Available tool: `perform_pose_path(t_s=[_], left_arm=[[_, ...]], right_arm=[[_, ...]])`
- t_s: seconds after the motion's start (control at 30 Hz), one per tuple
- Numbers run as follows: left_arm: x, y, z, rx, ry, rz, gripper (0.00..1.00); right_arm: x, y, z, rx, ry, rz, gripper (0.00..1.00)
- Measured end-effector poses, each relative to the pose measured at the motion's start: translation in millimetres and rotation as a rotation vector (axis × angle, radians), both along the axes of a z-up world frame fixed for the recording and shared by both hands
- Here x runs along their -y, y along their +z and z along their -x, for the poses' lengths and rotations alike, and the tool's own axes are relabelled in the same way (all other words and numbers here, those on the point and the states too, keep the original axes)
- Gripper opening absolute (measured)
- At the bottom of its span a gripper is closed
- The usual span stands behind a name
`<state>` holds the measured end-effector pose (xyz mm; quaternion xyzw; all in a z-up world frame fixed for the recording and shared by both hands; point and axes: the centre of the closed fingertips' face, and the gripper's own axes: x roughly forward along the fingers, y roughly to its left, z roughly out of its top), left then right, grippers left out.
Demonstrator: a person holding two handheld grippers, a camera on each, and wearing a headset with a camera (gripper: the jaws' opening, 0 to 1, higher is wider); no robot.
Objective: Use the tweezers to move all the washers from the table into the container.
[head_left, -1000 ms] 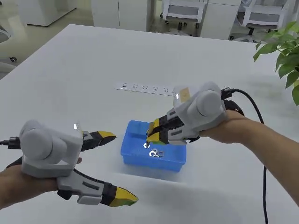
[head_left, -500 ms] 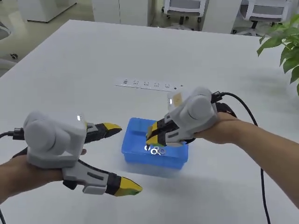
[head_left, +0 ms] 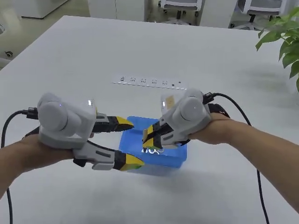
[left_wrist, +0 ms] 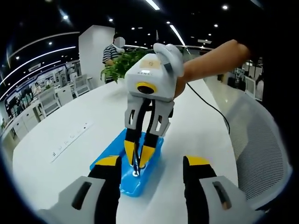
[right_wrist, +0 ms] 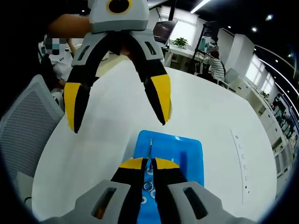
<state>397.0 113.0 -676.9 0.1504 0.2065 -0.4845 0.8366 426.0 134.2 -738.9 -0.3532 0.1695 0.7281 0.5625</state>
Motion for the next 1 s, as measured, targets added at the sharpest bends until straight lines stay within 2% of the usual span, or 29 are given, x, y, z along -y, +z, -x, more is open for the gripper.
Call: perform_pose_path(t_s=[0.2,0.4,0.5,0.63,0.73,0.83,1.0], left_arm=[[0.5,-1.3,-9.2,0.014,-0.026,-0.022,0.40],[1.6,-7.6,-16.7,0.017,-0.038,-0.043,0.29],[3.9,-8.1,-17.7,0.019,-0.046,-0.044,0.26],[5.4,-7.3,-24.1,0.038,-0.048,-0.045,0.18],[6.3,-8.1,-28.7,0.056,-0.057,-0.059,0.13],[5.7,-10.2,-30.9,0.058,-0.067,-0.073,0.07],[6.9,-10.0,-30.0,0.058,-0.076,-0.074,0.06]], right_arm=[[1.0,-5.8,2.0,-0.007,0.010,0.016,0.08],[0.4,-5.3,3.3,-0.017,0.007,0.008,0.08],[0.9,-5.3,2.7,-0.017,0.008,0.008,0.08],[1.0,-5.3,2.9,-0.012,0.013,0.010,0.08],[0.4,-5.4,3.0,-0.011,0.016,0.010,0.08],[-0.3,-5.3,2.2,-0.007,0.014,0.008,0.08],[0.7,-5.6,3.2,-0.010,0.013,0.010,0.08]])
